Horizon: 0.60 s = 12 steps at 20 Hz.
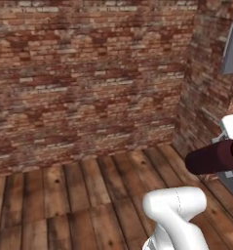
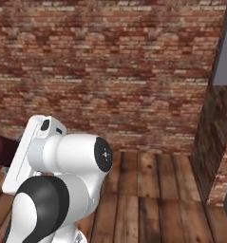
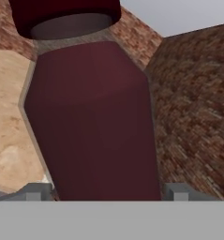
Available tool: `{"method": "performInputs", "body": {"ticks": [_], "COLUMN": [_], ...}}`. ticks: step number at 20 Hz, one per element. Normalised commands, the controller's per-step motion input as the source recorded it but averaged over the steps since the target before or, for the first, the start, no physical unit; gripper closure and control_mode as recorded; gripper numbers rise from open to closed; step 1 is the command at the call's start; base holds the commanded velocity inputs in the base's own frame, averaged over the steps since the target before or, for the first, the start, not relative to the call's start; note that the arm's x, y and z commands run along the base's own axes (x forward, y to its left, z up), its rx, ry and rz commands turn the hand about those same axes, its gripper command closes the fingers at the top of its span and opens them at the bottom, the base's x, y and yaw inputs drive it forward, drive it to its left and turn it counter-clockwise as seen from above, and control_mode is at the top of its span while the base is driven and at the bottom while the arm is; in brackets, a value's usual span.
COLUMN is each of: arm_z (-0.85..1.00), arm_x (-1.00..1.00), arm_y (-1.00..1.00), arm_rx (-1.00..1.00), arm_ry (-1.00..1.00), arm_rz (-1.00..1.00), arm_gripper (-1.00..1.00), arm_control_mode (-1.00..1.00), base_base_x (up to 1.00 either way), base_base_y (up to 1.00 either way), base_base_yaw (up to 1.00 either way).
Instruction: Pick the juice from the counter and place it in the open cabinet.
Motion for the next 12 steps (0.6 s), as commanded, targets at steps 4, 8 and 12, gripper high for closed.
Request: {"method": "performInputs", "body": {"ticks": [4,8,12], "arm_z": [0.0,0.0,0.0], "arm_x": [0.0,0.0,0.0], "arm_y": [0.0,0.0,0.0], "arm_rx": [0.0,0.0,0.0], "arm_ry": [0.0,0.0,0.0], "arm_rz": [0.0,0.0,0.0], "arm_gripper": [1.0,1.0,1.0], "arm_control_mode": [1.0,1.0,1.0], "base_base_x": [0.5,0.33,0.09], "base_base_y": [0.0,0.0,-0.08], "base_base_yaw": [0.0,0.0,-0.05]}}
